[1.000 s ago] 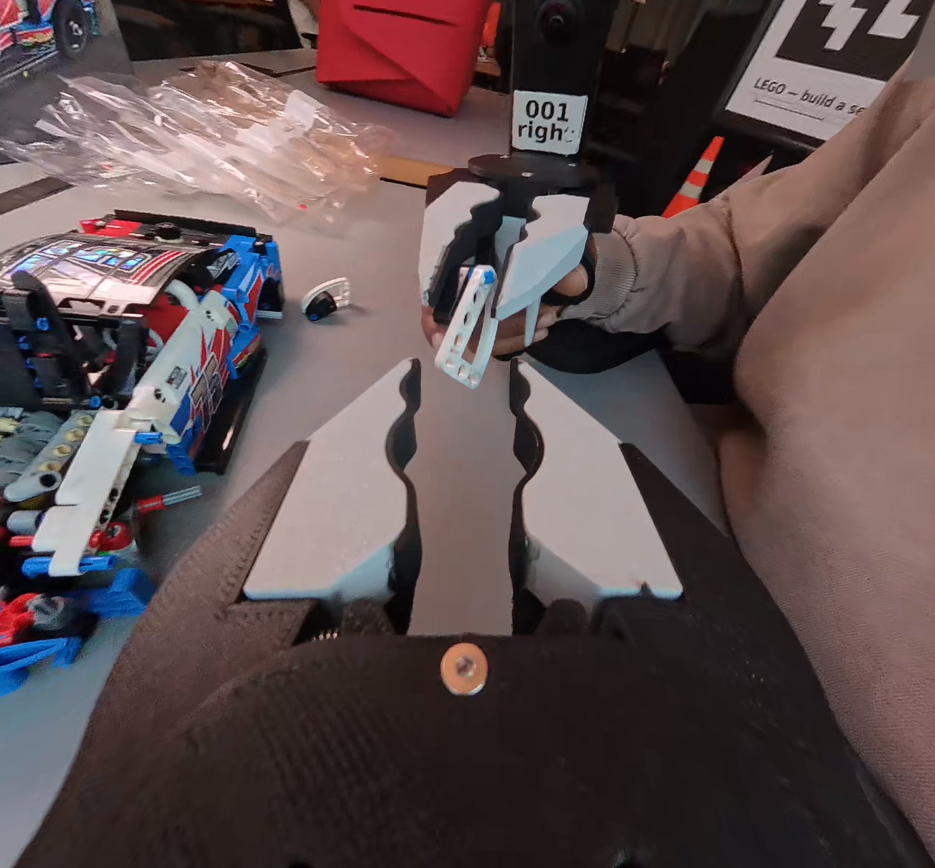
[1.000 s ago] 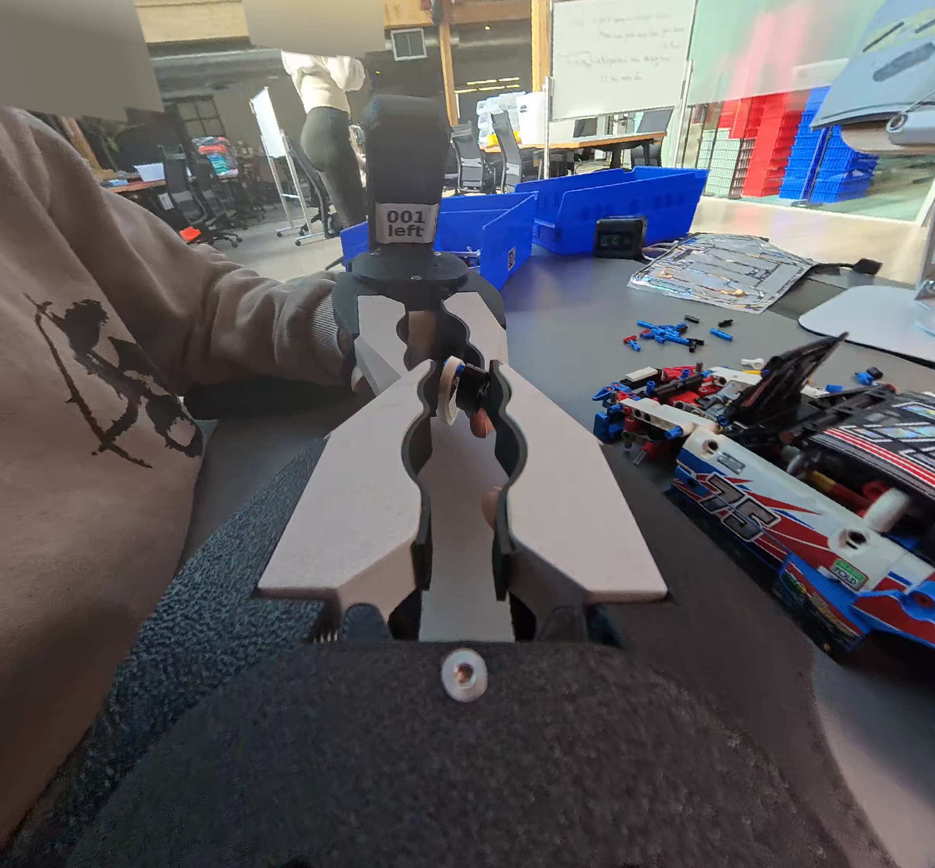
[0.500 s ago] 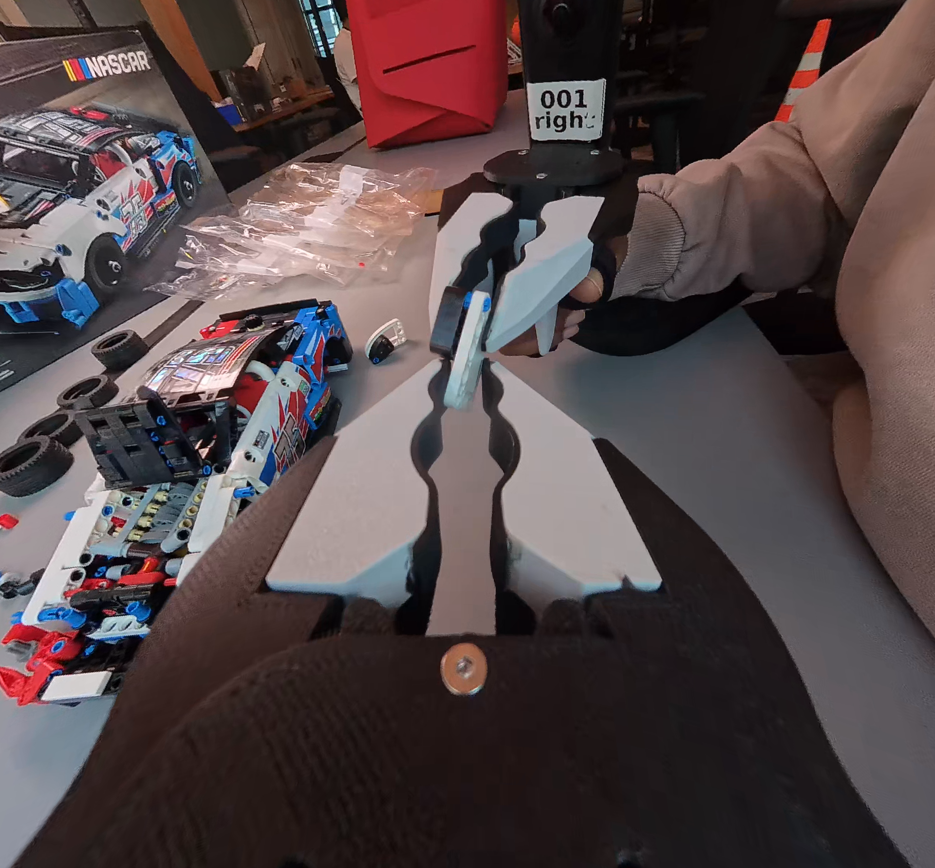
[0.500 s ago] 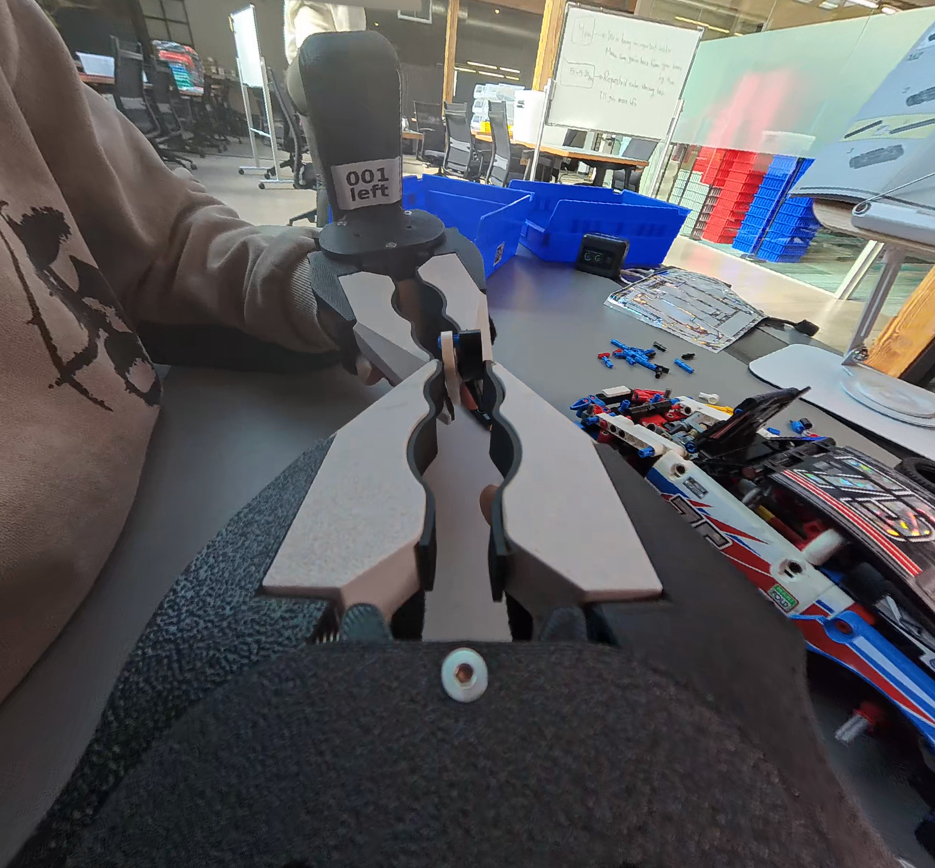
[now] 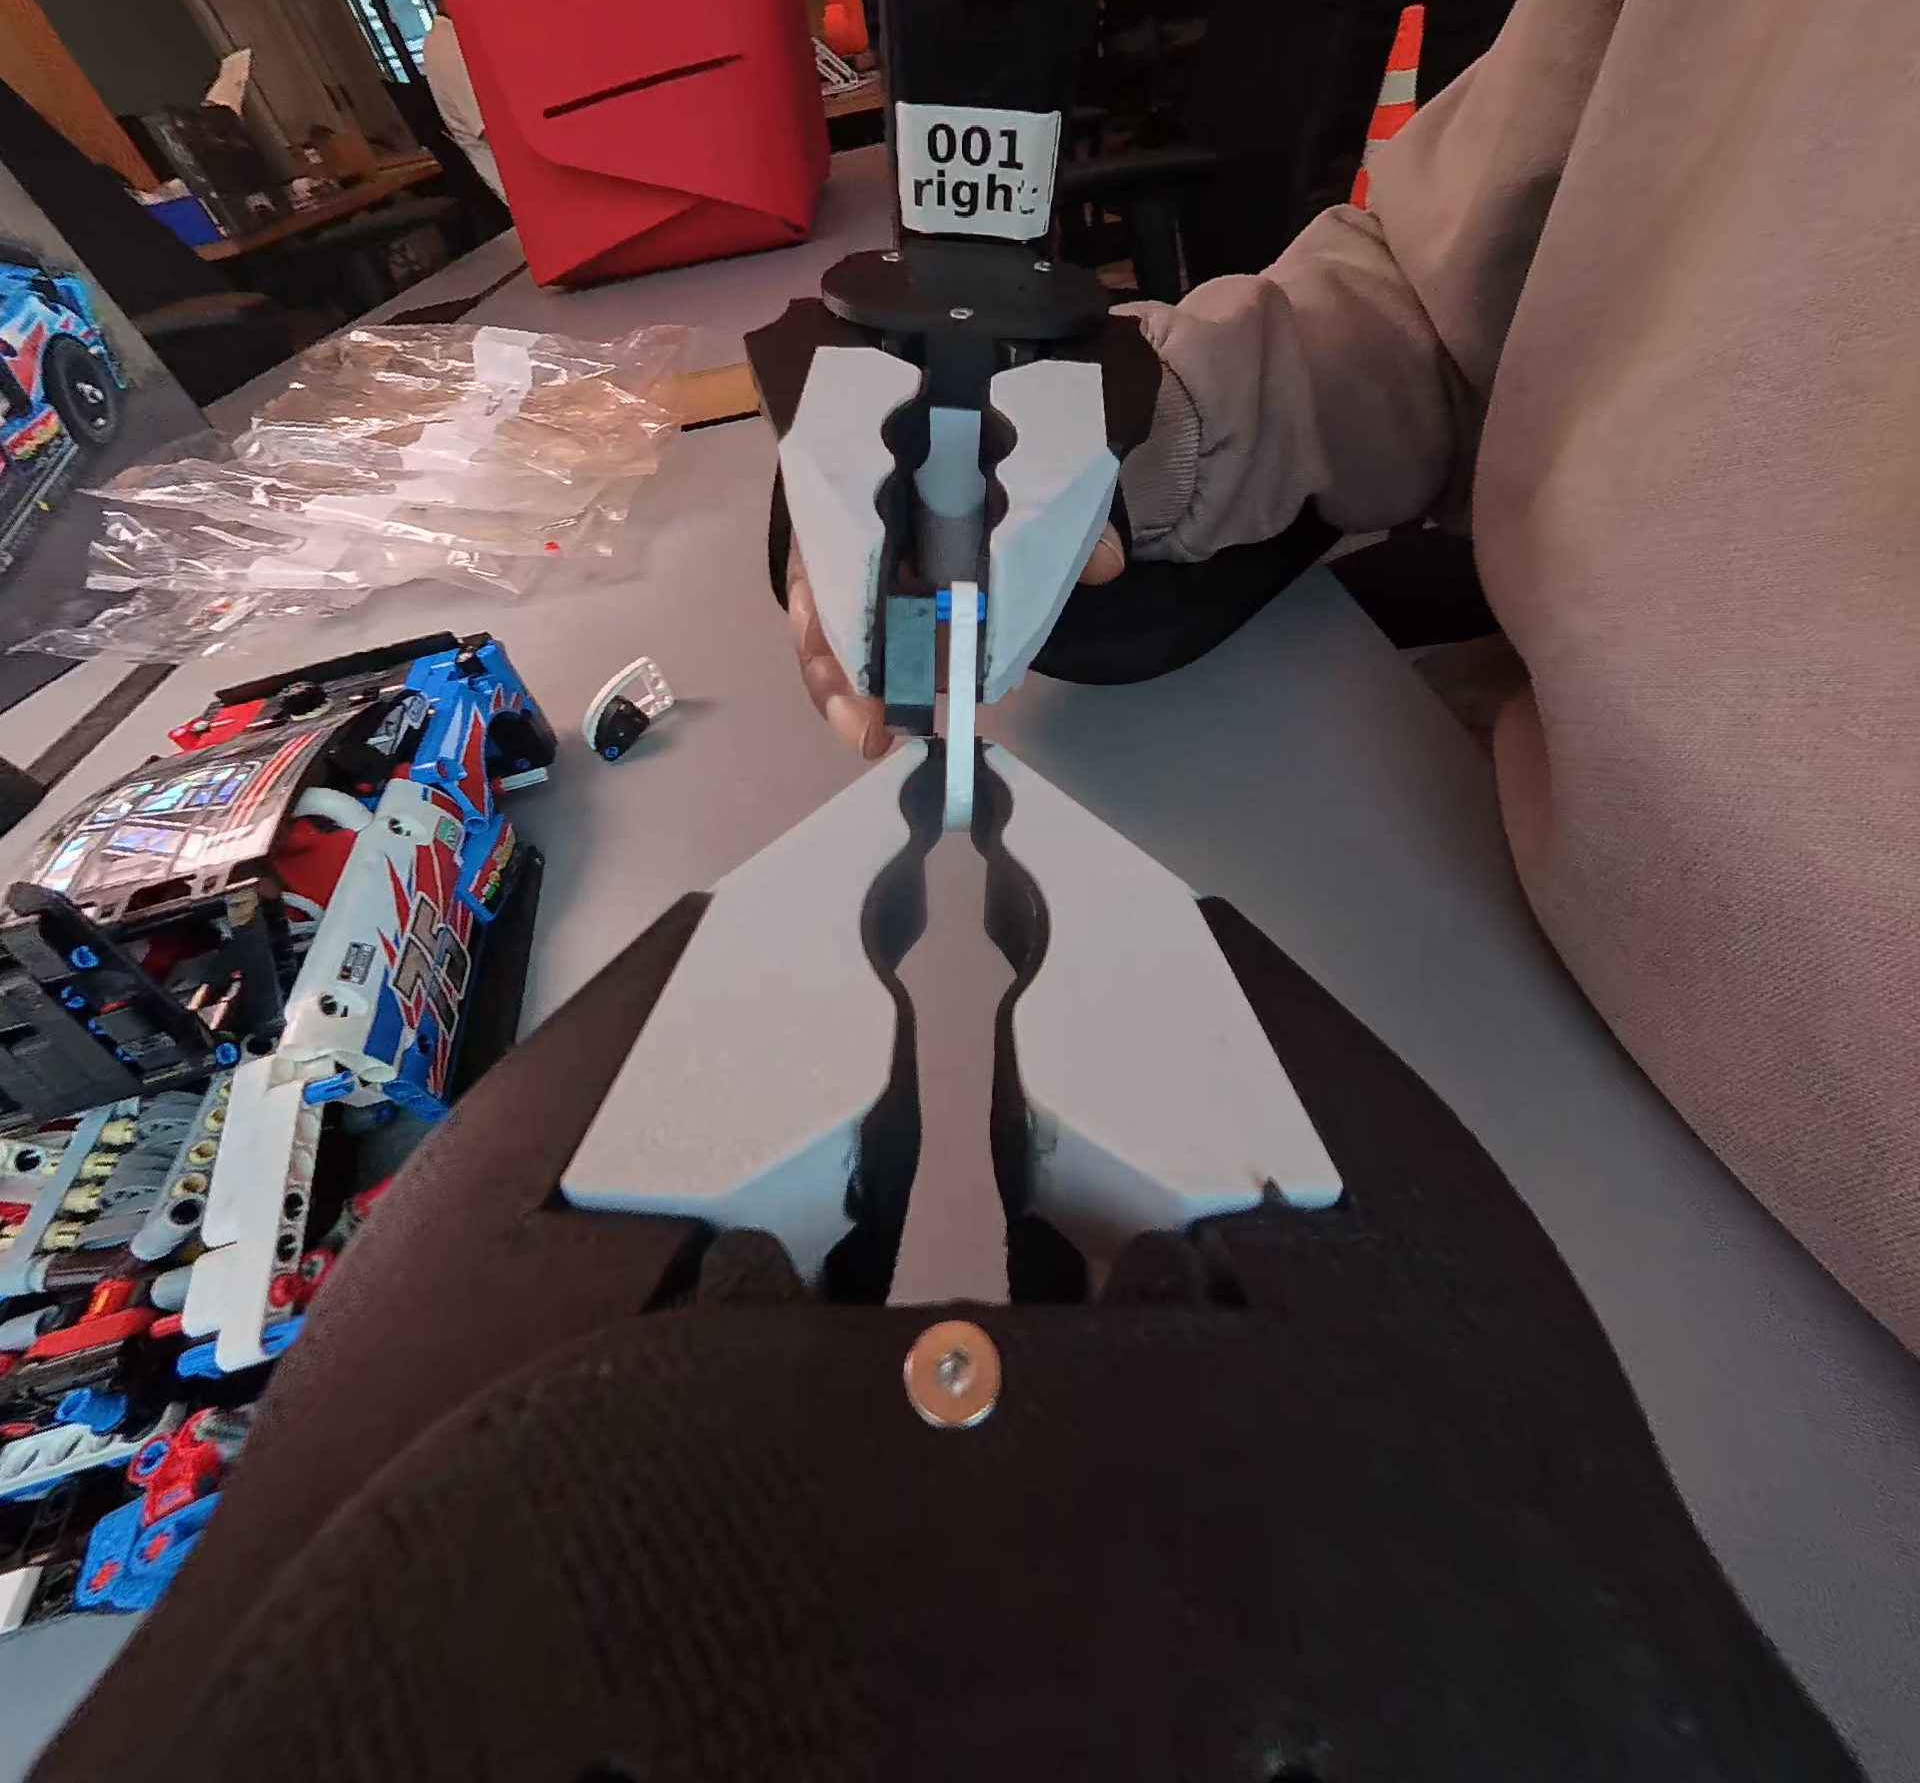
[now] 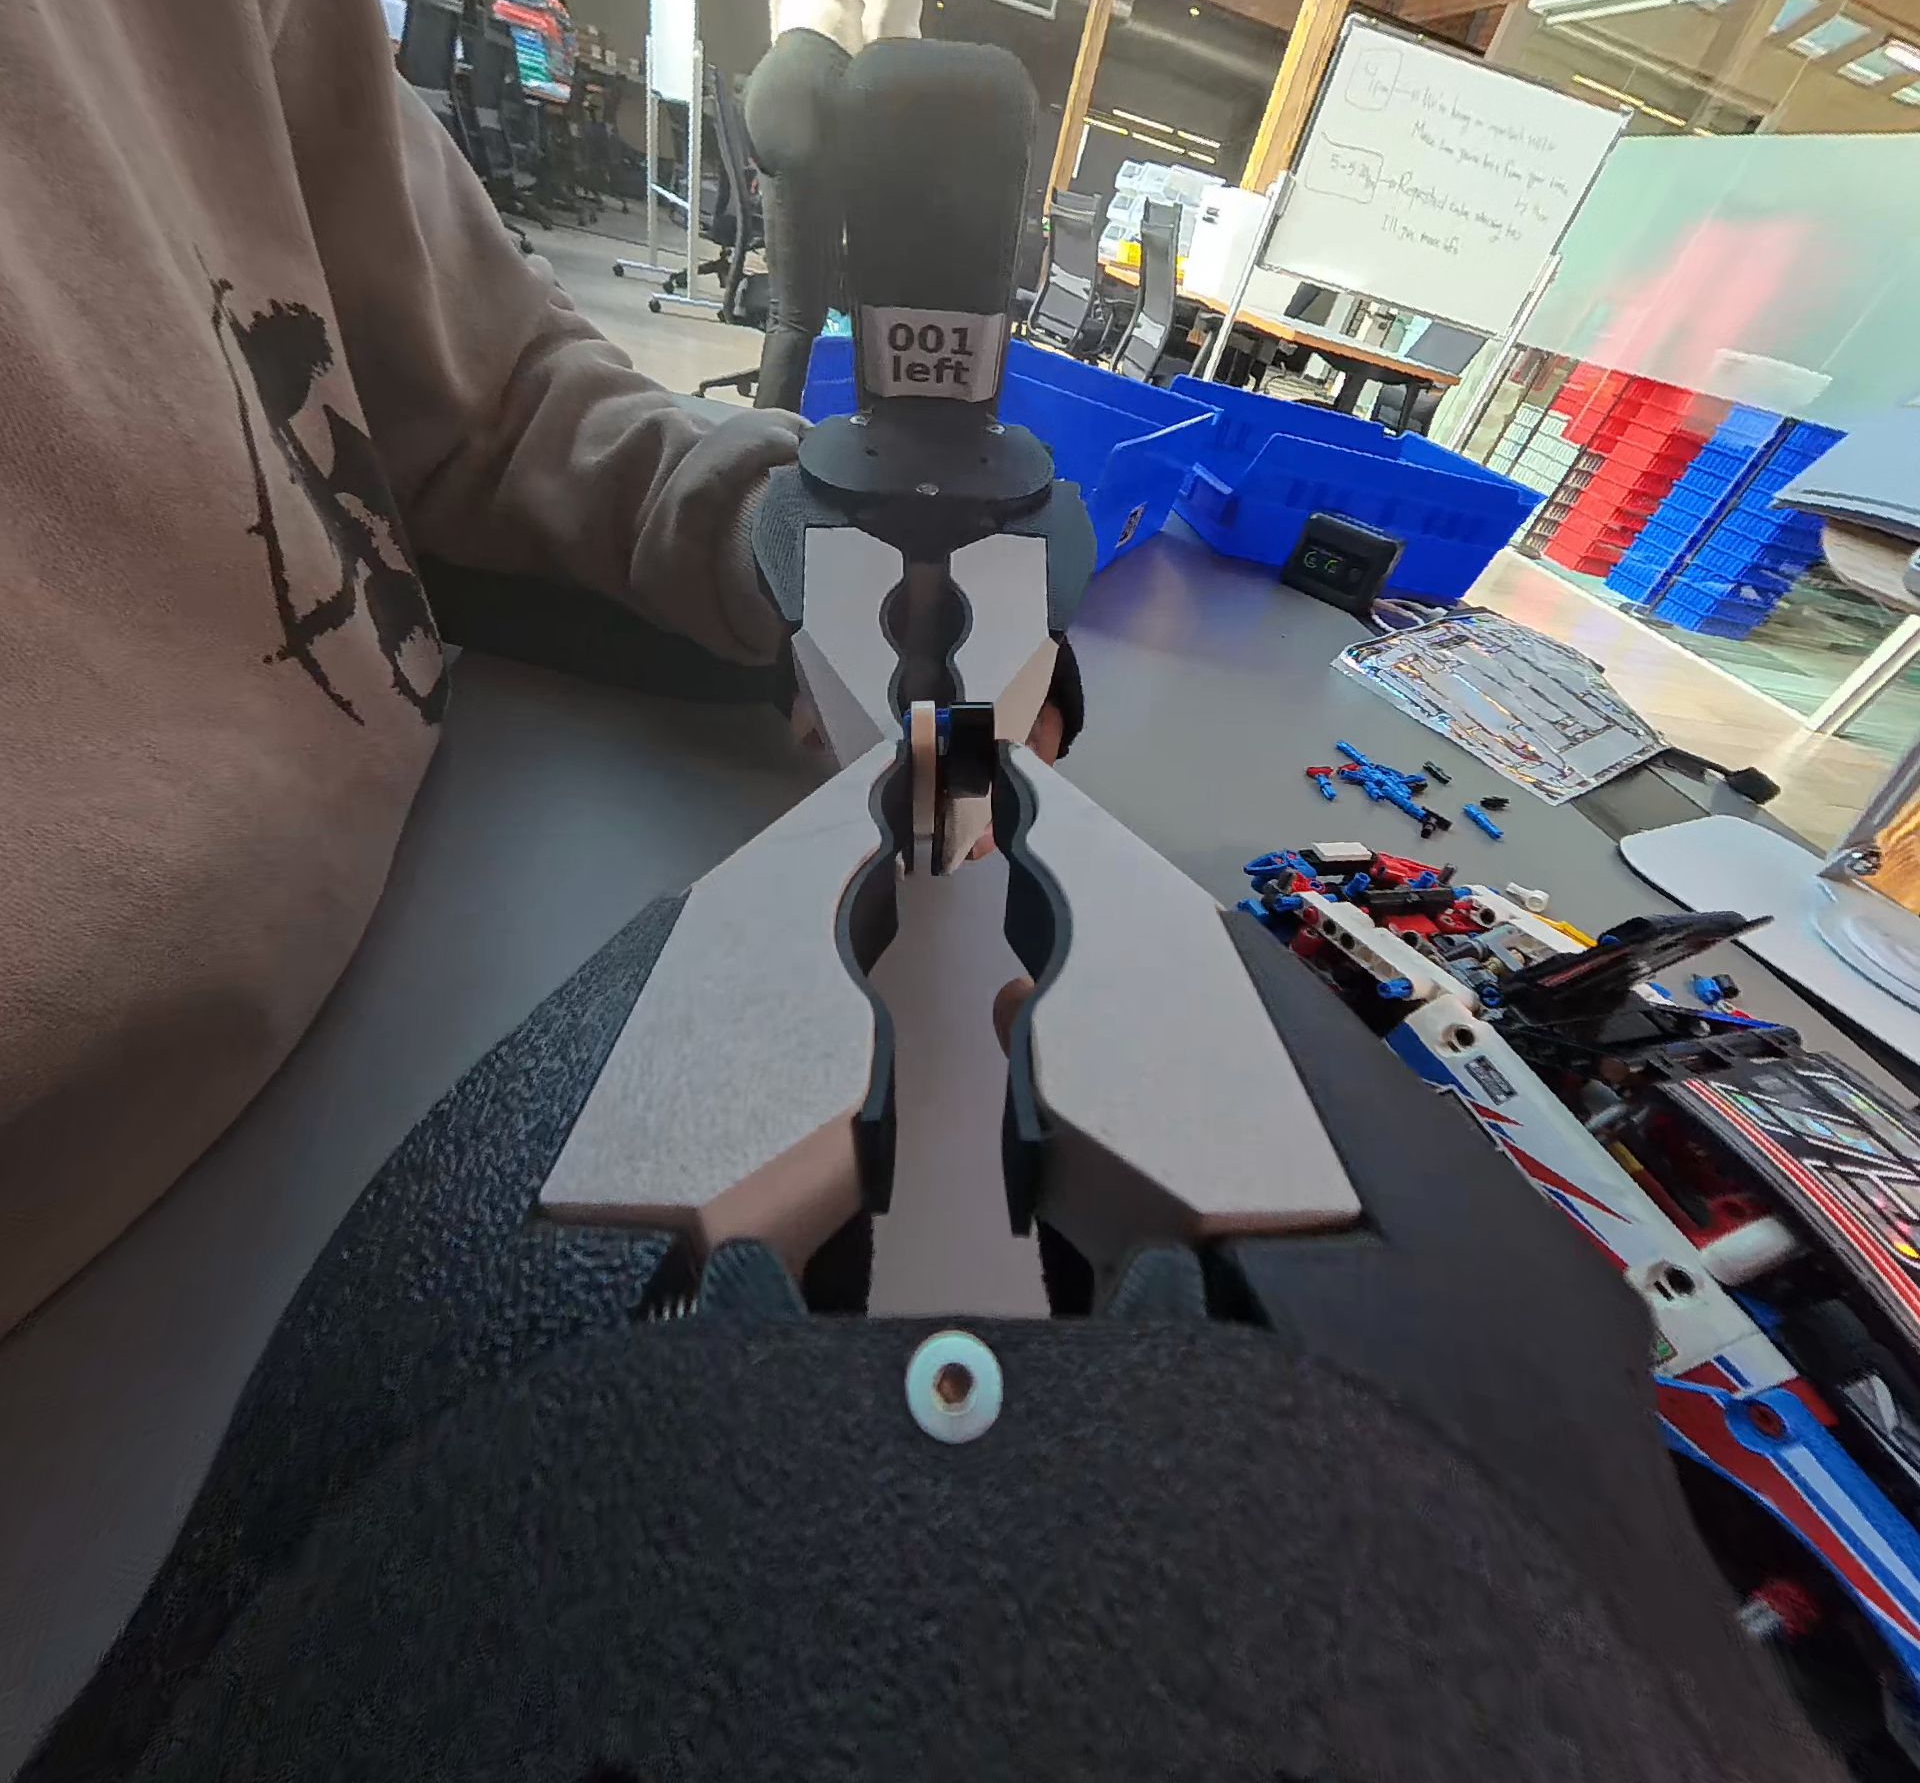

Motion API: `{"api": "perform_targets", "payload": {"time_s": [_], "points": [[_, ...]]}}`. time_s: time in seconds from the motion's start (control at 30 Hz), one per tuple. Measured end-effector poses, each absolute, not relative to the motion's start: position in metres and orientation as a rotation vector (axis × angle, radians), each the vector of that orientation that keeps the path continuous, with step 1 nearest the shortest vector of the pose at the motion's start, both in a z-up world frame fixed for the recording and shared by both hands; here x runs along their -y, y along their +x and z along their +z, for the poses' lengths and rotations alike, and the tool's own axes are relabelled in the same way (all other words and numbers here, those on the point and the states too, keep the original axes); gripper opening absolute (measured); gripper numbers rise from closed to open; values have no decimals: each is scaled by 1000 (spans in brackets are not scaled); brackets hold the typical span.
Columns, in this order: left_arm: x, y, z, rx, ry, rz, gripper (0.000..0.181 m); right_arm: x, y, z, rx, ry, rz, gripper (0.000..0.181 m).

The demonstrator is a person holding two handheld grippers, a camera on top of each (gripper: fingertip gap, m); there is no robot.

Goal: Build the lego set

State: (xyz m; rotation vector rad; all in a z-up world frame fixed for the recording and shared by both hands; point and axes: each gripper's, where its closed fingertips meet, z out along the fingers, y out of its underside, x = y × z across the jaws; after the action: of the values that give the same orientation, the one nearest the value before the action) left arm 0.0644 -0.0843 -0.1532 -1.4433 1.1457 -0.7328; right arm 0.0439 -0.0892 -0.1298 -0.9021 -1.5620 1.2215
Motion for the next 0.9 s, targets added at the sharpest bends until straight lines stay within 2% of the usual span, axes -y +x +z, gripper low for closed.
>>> {"api": "perform_targets", "payload": {"time_s": [0.07, 0.23, 0.5, 0.9], "points": [[86, 64, -154, -1142, -1463, -777, 2, 89, 44, -132, 1577, -911, 1213, 12], [79, 51, -138, -1062, -1450, -797, 21, 81, 44, -135, 1565, -968, 1212, 12], [87, 54, -145, -1138, -1476, -812, 12, 89, 44, -142, 1623, -963, 1207, 11], [98, 58, -148, -1190, -1451, -900, 10, 100, 50, -144, 1695, -918, 1204, 11]]}}
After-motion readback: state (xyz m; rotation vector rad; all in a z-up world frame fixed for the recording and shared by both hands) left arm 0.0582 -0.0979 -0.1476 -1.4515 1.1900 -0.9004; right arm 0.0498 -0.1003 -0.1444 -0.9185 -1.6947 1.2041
